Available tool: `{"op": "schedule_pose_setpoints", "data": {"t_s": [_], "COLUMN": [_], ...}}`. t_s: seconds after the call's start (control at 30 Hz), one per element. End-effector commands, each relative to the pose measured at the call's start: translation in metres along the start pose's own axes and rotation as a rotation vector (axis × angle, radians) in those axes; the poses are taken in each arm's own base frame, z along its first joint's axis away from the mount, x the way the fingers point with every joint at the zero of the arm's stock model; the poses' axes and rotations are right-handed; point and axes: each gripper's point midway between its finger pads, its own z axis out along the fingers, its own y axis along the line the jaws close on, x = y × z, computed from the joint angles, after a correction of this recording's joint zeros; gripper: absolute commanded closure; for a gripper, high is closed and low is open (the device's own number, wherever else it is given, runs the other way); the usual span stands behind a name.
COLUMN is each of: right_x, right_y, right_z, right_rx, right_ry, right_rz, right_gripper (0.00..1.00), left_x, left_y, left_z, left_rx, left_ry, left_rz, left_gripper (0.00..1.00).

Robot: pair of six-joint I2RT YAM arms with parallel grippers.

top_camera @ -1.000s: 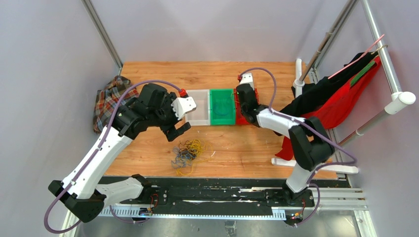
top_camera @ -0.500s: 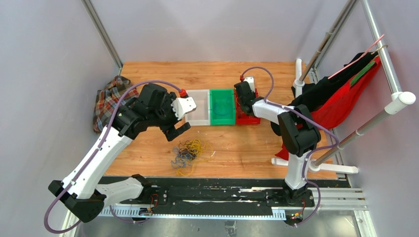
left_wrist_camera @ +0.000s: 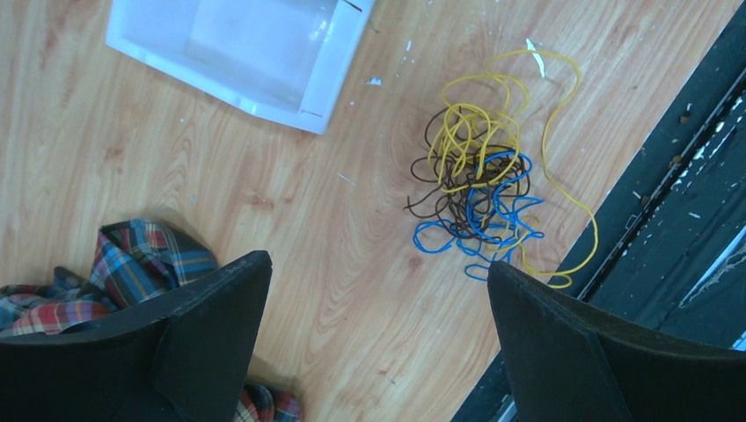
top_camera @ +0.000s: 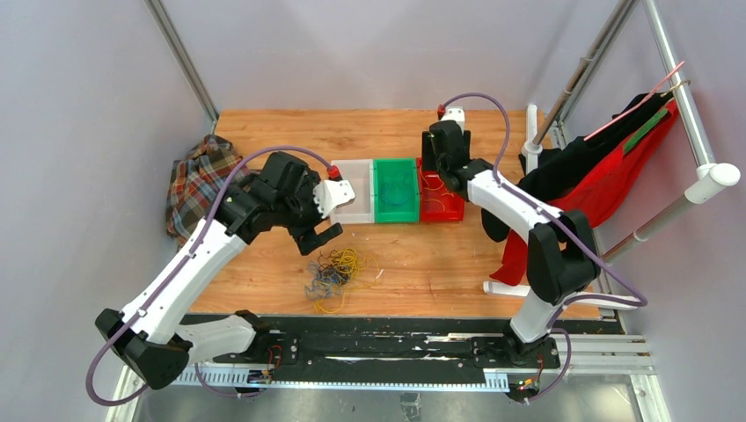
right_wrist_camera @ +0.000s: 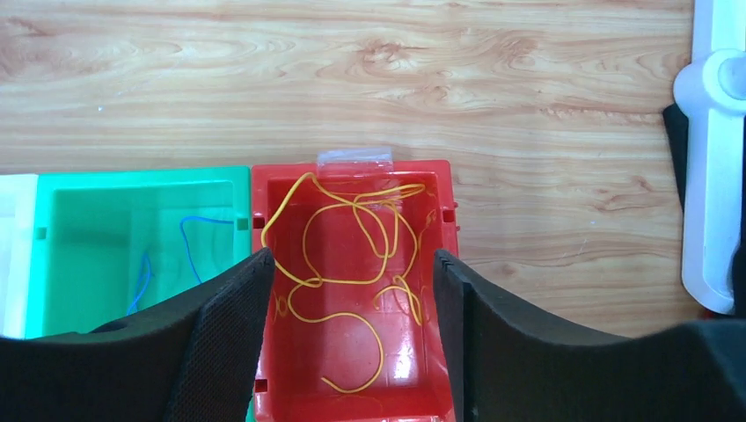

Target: Untangle the cables

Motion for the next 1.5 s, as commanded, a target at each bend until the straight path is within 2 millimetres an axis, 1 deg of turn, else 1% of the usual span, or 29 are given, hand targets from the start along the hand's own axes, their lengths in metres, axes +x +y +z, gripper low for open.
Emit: {"op": "schedule_pose_setpoints", "data": {"t_s": [0.0,0.17,0.2,0.27,0.3,0.33,0.47,0.5,0.53,0.6,0.63,0.67,0.77,0.83,0.9,0.97,1.0,1.07,1.13,1.17,1.23,1.27,1.4,1.47], "right_x": [0.012,0.023,0.025,0.028,0.03,0.032,0.05,0.055,0.059,0.062,0.063,0.06,0.041,0.024,0.012,0.007,0.005,0.003,0.013,0.024,0.035,0.043,0.066,0.073], "right_y": [0.006,0.029,0.032,0.036,0.037,0.035,0.022,0.018,0.014,0.012,0.012,0.012,0.014,0.014,0.017,0.024,0.027,0.032,0.04,0.042,0.048,0.049,0.049,0.048], "right_z": [0.01,0.033,0.038,0.045,0.049,0.053,0.064,0.065,0.065,0.061,0.058,0.054,0.035,0.016,-0.005,-0.03,-0.042,-0.068,-0.089,-0.096,-0.111,-0.116,-0.128,-0.132], "right_rx": [-0.047,-0.122,-0.131,-0.142,-0.142,-0.137,-0.096,-0.083,-0.071,-0.07,-0.078,-0.089,-0.128,-0.161,-0.2,-0.283,-0.323,-0.389,-0.425,-0.428,-0.438,-0.44,-0.438,-0.443], "right_ry": [0.034,0.056,0.061,0.063,0.064,0.067,0.114,0.122,0.129,0.132,0.133,0.127,0.086,0.048,0.016,-0.001,-0.016,-0.058,-0.061,-0.053,-0.054,-0.047,-0.024,-0.018], "right_rz": [0.011,0.015,0.013,0.019,0.024,0.03,0.058,0.062,0.064,0.063,0.061,0.062,0.081,0.114,0.146,0.206,0.24,0.283,0.279,0.266,0.244,0.237,0.25,0.267], "right_gripper": [0.36,0.51,0.54,0.58,0.6,0.64,0.89,0.94,0.98,0.98,0.95,0.91,0.68,0.58,0.45,0.36,0.34,0.33,0.33,0.32,0.34,0.36,0.44,0.5], "left_x": [0.01,0.023,0.026,0.03,0.032,0.035,0.042,0.043,0.044,0.044,0.045,0.046,0.048,0.047,0.045,0.039,0.035,0.028,0.022,0.021,0.02,0.024,0.037,0.042], "left_y": [0.0,-0.002,-0.002,-0.002,-0.002,-0.002,-0.004,-0.005,-0.006,-0.008,-0.009,-0.01,-0.008,-0.005,-0.005,-0.011,-0.016,-0.025,-0.032,-0.034,-0.035,-0.037,-0.046,-0.05], "left_z": [0.011,0.026,0.029,0.032,0.034,0.035,0.044,0.047,0.05,0.057,0.061,0.066,0.08,0.09,0.099,0.106,0.108,0.113,0.118,0.122,0.13,0.136,0.145,0.148], "left_rx": [0.017,0.044,0.05,0.056,0.059,0.061,0.071,0.078,0.088,0.104,0.113,0.126,0.141,0.144,0.16,0.21,0.241,0.307,0.364,0.385,0.415,0.438,0.502,0.519], "left_ry": [0.034,0.079,0.089,0.103,0.107,0.111,0.112,0.11,0.108,0.105,0.106,0.112,0.128,0.13,0.126,0.099,0.08,0.038,0.004,0.0,0.008,0.025,0.057,0.064], "left_rz": [0.009,0.011,0.01,0.008,0.009,0.009,0.031,0.034,0.037,0.038,0.037,0.038,0.036,0.034,0.026,0.031,0.037,0.05,0.056,0.055,0.048,0.045,0.068,0.071], "left_gripper": [0.02,0.01,0.0,0.0,0.0,0.0,0.01,0.01,0.01,0.02,0.04,0.04,0.06,0.07,0.09,0.1,0.11,0.11,0.14,0.17,0.26,0.3,0.46,0.56]}}
